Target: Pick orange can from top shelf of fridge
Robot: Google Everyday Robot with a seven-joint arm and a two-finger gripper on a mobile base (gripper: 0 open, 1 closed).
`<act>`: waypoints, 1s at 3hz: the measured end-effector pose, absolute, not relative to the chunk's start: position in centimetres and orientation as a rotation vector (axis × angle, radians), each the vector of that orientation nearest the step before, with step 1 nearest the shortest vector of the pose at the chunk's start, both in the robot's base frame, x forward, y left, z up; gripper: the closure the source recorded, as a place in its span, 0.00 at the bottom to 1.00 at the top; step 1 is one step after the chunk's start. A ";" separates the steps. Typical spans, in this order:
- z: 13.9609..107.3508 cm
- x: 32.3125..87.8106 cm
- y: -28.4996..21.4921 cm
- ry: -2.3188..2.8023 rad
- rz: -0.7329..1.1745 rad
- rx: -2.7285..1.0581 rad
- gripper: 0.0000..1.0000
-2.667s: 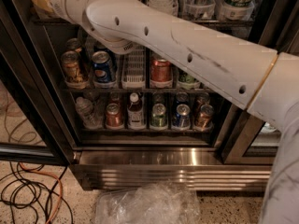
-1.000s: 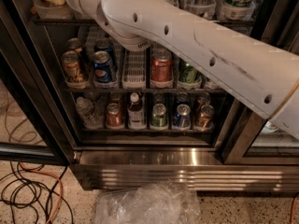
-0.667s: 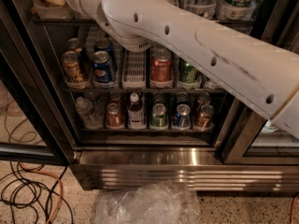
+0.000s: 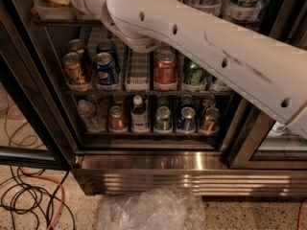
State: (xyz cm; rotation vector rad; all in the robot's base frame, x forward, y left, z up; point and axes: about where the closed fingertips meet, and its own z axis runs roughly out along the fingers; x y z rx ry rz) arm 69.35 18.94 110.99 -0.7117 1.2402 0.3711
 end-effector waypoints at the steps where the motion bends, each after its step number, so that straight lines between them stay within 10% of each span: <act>1: 111.7 69.4 19.3 1.219 0.380 -0.717 1.00; 3: 109.5 67.1 15.5 1.346 0.369 -0.753 1.00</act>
Offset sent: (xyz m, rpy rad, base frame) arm -0.0142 -0.0555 -0.0021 -0.0674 0.0751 -0.0591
